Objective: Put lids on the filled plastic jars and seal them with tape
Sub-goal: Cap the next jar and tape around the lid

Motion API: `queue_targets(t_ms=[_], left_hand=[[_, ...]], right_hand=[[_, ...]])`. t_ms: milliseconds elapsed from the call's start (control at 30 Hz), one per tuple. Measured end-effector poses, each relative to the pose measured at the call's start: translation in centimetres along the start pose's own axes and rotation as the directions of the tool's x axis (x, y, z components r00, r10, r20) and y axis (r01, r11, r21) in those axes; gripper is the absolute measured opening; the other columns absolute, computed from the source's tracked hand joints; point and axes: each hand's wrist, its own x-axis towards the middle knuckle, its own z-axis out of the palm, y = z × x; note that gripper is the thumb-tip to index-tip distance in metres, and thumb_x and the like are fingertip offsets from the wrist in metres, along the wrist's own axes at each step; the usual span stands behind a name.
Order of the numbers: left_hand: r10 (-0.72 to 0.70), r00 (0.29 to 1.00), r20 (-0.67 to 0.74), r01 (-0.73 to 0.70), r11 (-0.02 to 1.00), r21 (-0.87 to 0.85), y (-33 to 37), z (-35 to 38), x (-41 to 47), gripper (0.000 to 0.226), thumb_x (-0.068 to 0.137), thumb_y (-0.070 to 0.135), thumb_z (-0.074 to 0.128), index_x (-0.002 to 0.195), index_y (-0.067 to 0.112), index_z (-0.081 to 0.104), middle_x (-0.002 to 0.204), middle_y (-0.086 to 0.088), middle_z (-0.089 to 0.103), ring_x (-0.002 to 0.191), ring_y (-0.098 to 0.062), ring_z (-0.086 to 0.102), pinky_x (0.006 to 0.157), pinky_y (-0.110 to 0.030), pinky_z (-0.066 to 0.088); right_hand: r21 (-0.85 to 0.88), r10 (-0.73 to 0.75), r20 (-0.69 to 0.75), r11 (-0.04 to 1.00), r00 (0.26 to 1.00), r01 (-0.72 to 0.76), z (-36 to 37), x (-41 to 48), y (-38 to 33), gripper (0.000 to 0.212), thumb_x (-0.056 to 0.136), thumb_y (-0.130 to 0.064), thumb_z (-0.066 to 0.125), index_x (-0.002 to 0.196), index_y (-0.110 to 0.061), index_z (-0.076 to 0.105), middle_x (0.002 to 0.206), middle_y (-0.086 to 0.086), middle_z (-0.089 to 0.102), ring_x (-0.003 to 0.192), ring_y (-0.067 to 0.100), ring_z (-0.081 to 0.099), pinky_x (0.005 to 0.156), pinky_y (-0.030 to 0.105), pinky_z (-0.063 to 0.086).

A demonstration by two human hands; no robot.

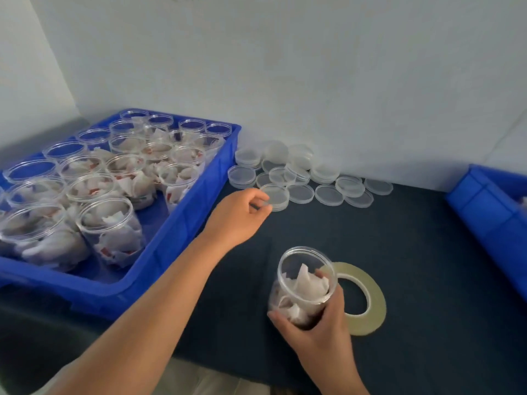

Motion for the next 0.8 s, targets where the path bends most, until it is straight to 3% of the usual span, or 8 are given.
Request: queue_targets(t_ms=[67,133,233,300,400,567,667,800], left_hand=[[-0.108,0.989,0.101,0.092,0.985,0.149,-1.3,2.7,3.7,0.049,0.095,0.055,0.067,0.135,0.026,0.063,0.131,0.006,0.068,0.115,-0.015,0.066,0.097,-0.04,0.055],[-0.178,0.978,0.107,0.158,0.973,0.167,-1.9,5.1,6.3,0.067,0.085,0.07,0.07,0.129,0.018,0.065,0.128,-0.005,0.069,0.119,-0.028,0.066,0.096,-0.044,0.056],[-0.285,0.959,0.004,0.275,0.93,0.243,-2.1,7.9,8.8,0.1,0.073,0.083,0.071,0.138,0.01,0.056,0.138,-0.012,0.063,0.127,-0.034,0.06,0.099,-0.046,0.054],[-0.283,0.956,-0.076,0.293,0.913,0.284,-2.4,8.7,9.7,0.093,0.071,0.081,0.073,0.131,0.011,0.059,0.133,-0.012,0.065,0.123,-0.036,0.062,0.094,-0.046,0.054],[-0.197,0.97,-0.146,0.22,0.961,0.167,-3.1,8.4,10.1,0.078,0.067,0.066,0.085,0.12,0.014,0.063,0.12,-0.009,0.068,0.111,-0.032,0.066,0.085,-0.044,0.058],[-0.007,0.992,-0.123,-0.017,0.981,-0.192,-2.9,4.3,6.4,0.087,0.076,0.035,0.093,0.145,0.024,0.041,0.119,0.01,0.067,0.091,0.0,0.071,0.082,-0.026,0.059],[0.156,0.986,0.062,-0.142,0.971,-0.19,-2.4,0.3,0.9,0.091,0.077,0.037,0.092,0.147,0.05,0.036,0.11,0.021,0.067,0.086,0.002,0.073,0.078,-0.025,0.058],[0.295,0.911,0.289,-0.3,0.954,-0.031,-1.5,-3.8,-6.8,0.097,0.081,0.045,0.084,0.15,0.07,0.02,0.12,0.036,0.061,0.092,0.006,0.071,0.077,-0.02,0.058]], right_hand=[[-0.04,-0.018,0.015,0.999,1.0,0.018,0.2,0.2,0.2,0.101,0.056,-0.058,0.095,0.136,-0.065,0.033,0.136,-0.032,0.05,0.128,-0.002,0.056,0.097,0.008,0.046],[-0.068,-0.03,0.039,0.997,0.999,0.033,0.3,0.2,0.2,0.104,0.056,-0.057,0.096,0.137,-0.067,0.031,0.138,-0.029,0.051,0.129,0.0,0.056,0.099,0.012,0.047],[-0.092,-0.05,0.067,0.994,0.997,0.056,0.3,0.1,0.2,0.104,0.057,-0.054,0.097,0.134,-0.072,0.03,0.137,-0.028,0.052,0.127,0.0,0.057,0.097,0.009,0.046],[-0.1,-0.056,0.07,0.993,0.996,0.063,0.3,0.1,0.2,0.104,0.058,-0.054,0.097,0.135,-0.072,0.029,0.138,-0.028,0.051,0.128,-0.002,0.055,0.096,0.006,0.044],[-0.101,-0.07,0.065,0.992,0.995,0.076,0.3,0.1,0.0,0.105,0.06,-0.052,0.097,0.136,-0.073,0.027,0.14,-0.031,0.049,0.131,-0.003,0.053,0.098,0.007,0.043],[-0.114,-0.114,0.077,0.986,0.991,0.122,0.2,0.3,-0.3,0.105,0.062,-0.049,0.097,0.138,-0.072,0.028,0.141,-0.028,0.051,0.132,0.0,0.053,0.1,0.009,0.043],[-0.109,-0.104,0.088,0.988,0.991,0.113,0.1,0.0,-0.5,0.102,0.063,-0.05,0.097,0.138,-0.069,0.03,0.14,-0.025,0.054,0.132,0.002,0.055,0.101,0.011,0.045],[-0.106,-0.097,0.086,0.989,0.992,0.106,0.0,-0.1,-0.7,0.098,0.065,-0.051,0.096,0.142,-0.056,0.036,0.139,-0.024,0.055,0.132,0.0,0.055,0.101,0.009,0.043]])
